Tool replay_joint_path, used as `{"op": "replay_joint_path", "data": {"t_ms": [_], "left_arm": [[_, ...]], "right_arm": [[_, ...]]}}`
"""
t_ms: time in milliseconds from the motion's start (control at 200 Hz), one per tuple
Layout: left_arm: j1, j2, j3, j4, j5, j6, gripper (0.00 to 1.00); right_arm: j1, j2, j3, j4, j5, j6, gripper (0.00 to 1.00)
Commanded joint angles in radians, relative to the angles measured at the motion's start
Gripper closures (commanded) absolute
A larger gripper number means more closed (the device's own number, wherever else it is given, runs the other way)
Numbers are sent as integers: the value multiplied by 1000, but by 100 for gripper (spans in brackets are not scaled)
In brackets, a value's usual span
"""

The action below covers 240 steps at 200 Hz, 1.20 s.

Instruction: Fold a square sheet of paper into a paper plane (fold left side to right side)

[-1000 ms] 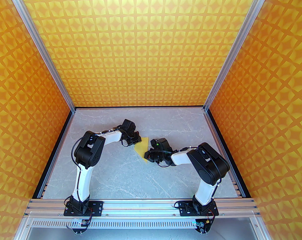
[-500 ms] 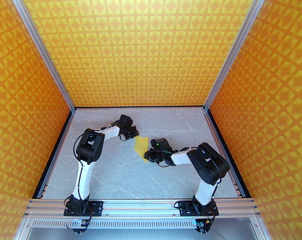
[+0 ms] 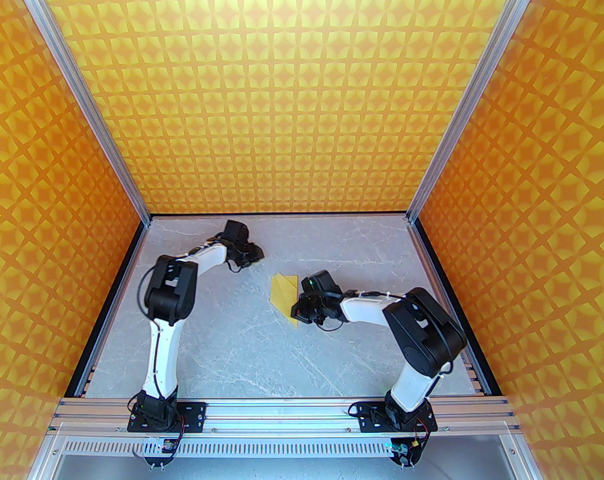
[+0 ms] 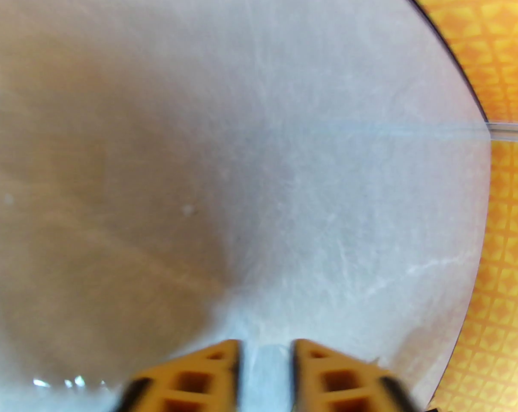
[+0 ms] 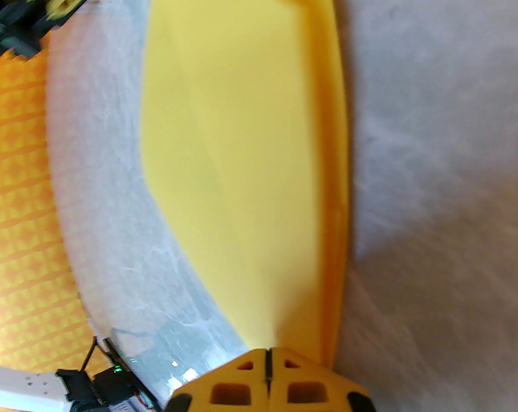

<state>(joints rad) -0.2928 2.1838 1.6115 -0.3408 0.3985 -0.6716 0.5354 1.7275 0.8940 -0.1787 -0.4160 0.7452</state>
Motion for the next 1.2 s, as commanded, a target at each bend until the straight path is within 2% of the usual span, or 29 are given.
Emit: {"op": "replay_joint_path", "data": {"t_ms": [0,130,240,410,535,795,905,1195], "left_arm": [[-17,-147,-68,6,-10,4,61],[-29,-248,-210,27,-12,-8,59],[-46,-332,-318,44,-31,-34,46],[-94,-419,-448,66,-101,-88,32],[-147,-455,-530,106,-135,-147,33],[-270,-440,-580,144,-213,-281,37],[-288,-429,-587,151,-230,-299,38],[-306,-366,-570,168,-233,-317,40]], "right_arm": [[1,-45,119,-204,152,-114,100],[1,-25,208,-249,200,-170,100],[1,-2,278,-300,242,-233,100],[1,72,343,-342,202,-311,100],[3,131,370,-347,175,-359,100],[2,201,352,-317,189,-366,100],[3,220,338,-288,163,-359,100],[3,256,319,-296,197,-361,100]]}}
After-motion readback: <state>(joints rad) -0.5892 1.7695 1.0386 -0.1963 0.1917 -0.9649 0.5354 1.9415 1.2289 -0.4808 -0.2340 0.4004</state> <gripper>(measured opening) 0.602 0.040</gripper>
